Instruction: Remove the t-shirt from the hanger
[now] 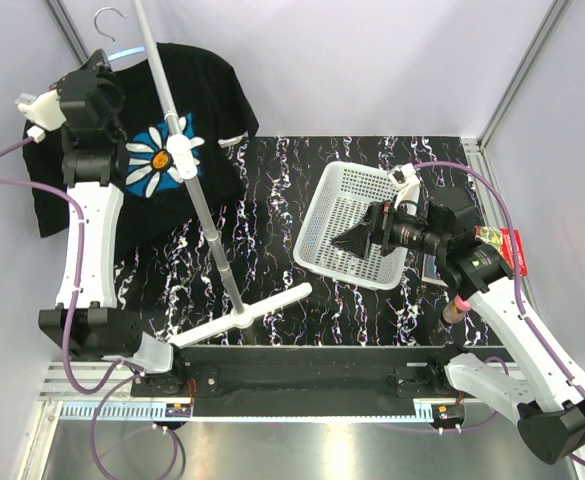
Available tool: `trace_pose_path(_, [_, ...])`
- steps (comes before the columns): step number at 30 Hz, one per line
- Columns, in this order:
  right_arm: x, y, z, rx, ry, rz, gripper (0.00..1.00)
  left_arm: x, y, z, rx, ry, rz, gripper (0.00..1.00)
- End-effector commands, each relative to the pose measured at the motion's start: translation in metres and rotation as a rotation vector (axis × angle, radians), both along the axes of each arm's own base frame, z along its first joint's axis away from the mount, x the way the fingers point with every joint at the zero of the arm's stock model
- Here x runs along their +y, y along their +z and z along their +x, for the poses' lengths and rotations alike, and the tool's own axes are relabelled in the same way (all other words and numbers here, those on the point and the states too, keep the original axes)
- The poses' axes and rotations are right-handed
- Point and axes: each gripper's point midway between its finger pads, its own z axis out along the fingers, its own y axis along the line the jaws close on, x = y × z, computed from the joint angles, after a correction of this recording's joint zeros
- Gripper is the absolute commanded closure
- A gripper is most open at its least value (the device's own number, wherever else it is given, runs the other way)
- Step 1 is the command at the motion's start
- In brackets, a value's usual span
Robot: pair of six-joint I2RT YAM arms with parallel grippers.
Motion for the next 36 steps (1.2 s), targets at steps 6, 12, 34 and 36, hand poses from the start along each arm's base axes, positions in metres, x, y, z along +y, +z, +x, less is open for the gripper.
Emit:
trace_pose_path(6, [-0.002,-0.001,0.003,-0.030,-0.017,-0.016,0.00,0.018,0.027,-0.065,-0.138,0.082,0.043,1.00])
trace_pose_path(12, [0.000,0.001,0.006,-0.029,-0.017,-0.017,0.00,0.020,-0.020,-0.097,-0.067,0.094,0.080,1.00])
trace_pose_path(34, [0.068,0.045,0.085,-0.184,0.211,0.077,0.00,-0.115,-0.136,-0.102,0.064,-0.488,0.266,1.00])
trace_pose_path(36, [0.076,0.045,0.096,-0.197,0.238,0.077,0.01,-0.127,-0.141,-0.104,0.068,-0.533,0.281,1.00])
